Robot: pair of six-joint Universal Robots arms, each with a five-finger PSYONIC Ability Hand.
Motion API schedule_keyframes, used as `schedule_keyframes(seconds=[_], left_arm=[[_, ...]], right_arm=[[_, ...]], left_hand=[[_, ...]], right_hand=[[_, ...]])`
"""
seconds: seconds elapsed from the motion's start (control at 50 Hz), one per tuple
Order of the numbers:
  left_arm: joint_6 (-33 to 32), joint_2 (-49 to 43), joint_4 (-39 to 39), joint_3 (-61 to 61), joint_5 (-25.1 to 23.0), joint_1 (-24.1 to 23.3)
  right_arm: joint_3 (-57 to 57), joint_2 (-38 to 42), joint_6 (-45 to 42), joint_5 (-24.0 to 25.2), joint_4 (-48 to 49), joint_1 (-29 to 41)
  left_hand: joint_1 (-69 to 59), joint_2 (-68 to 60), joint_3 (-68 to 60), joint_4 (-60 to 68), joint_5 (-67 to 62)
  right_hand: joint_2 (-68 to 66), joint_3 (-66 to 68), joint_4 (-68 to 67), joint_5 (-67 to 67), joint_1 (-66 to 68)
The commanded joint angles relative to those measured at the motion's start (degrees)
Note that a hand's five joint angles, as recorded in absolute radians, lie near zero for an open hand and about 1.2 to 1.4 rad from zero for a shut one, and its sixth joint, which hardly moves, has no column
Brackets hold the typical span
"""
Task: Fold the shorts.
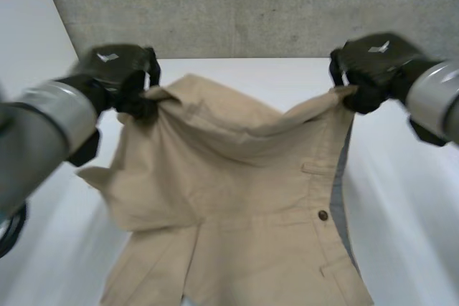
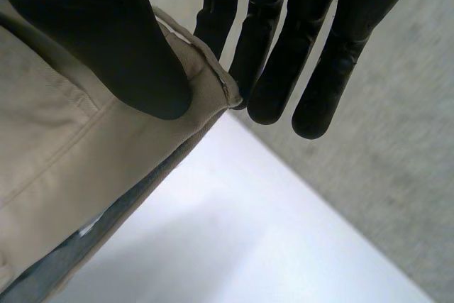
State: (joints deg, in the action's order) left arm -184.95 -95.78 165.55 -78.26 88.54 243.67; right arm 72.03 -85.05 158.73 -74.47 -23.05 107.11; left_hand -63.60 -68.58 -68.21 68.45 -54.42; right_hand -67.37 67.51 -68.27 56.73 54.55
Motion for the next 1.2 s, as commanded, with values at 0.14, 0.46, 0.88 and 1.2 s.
schedule_keyframes(seconds=[0.14,0.46,0.88,1.2], left_arm=[[-6.4,-36.3,22.1,23.6,0.1,2.1],[-13.7,-46.8,40.0,27.5,-0.1,1.2],[-10.0,-5.2,23.2,-17.5,0.3,-3.1],[-5.4,-8.0,22.9,-27.4,0.4,-1.4]], right_arm=[[-8.1,29.3,-2.6,-15.5,34.2,4.4],[-10.7,39.1,-11.9,-19.0,45.0,6.9],[17.3,11.5,-9.6,-1.6,19.2,0.7],[35.8,10.3,-12.5,8.6,26.2,-6.6]], left_hand=[[-16.4,-11.4,-11.8,11.5,-15.6],[53.6,58.6,58.2,-58.5,54.4],[51.0,56.0,55.6,-55.9,51.8],[33.2,38.2,37.8,-38.1,34.0]], right_hand=[[-12.6,12.5,-11.7,13.3,25.4],[57.4,-57.5,58.3,-56.7,-44.6],[57.4,-57.5,58.3,-56.7,-44.6],[47.0,-47.2,47.9,-46.4,-34.2]])
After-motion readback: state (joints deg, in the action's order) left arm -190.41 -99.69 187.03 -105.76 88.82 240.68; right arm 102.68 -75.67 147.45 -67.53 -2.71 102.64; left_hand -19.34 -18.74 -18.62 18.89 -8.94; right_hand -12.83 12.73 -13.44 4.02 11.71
